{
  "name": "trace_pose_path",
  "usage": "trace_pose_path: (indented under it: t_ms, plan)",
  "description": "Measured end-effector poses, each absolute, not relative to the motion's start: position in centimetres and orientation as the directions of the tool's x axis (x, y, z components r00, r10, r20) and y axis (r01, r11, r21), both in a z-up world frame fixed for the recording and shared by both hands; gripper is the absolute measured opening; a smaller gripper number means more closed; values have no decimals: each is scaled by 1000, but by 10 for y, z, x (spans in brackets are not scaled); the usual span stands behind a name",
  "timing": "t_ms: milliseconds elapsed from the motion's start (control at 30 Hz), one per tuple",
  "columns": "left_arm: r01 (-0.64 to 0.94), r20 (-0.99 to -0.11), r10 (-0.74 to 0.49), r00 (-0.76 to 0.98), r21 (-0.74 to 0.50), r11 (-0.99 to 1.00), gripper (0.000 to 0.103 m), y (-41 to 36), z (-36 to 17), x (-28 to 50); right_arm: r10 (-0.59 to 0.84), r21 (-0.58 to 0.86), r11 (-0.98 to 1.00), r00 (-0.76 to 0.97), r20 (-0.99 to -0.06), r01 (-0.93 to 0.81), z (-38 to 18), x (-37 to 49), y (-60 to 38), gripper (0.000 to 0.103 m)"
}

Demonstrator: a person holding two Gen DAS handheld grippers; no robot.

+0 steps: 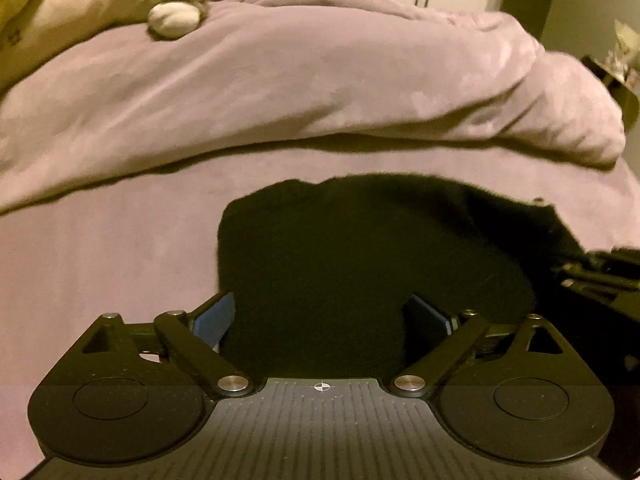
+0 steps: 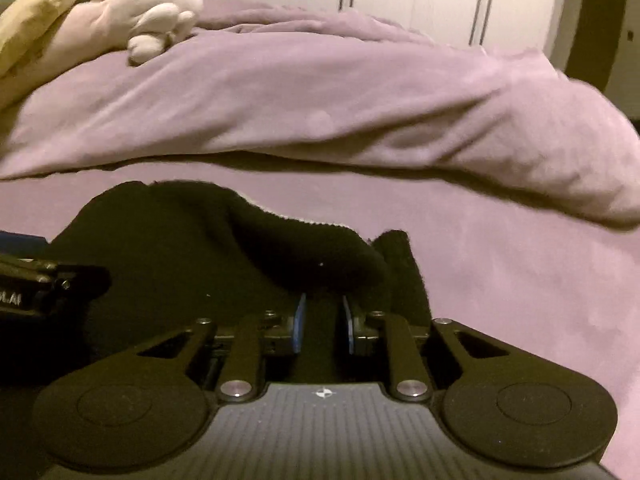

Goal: Fold small clothes

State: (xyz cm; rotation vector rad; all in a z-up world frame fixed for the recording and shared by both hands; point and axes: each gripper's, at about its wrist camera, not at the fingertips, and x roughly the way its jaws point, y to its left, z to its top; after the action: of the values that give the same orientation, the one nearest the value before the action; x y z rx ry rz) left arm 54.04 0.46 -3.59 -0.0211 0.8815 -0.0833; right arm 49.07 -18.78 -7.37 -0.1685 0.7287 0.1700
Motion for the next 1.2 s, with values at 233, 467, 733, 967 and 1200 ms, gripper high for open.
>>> trace_pose_path:
  t_ms: [233, 467, 733, 967, 1200]
  plan:
    - [39, -789, -47, 613, -28, 999, 103, 1, -46, 546, 111, -109, 965, 746, -656, -239, -73, 482, -190, 18]
    - [-11, -845, -101, 525, -125, 992, 102, 16, -33, 525, 83, -121, 970, 761, -644, -208, -53, 397, -196, 18]
    - [22, -874, -96, 477, -97, 995, 103, 6, -38, 497, -8, -169, 975, 740, -672, -143, -60, 350, -217, 21]
    - [-2, -880, -99, 464, -113, 994, 103, 6, -41, 497, -39, -32, 999, 696, -717, 23, -59, 374, -255, 25]
    - [-15, -851, -129, 509, -158, 987, 103, 10, -23, 460, 110, 47, 993, 746, -657, -105, -25, 314, -235, 25]
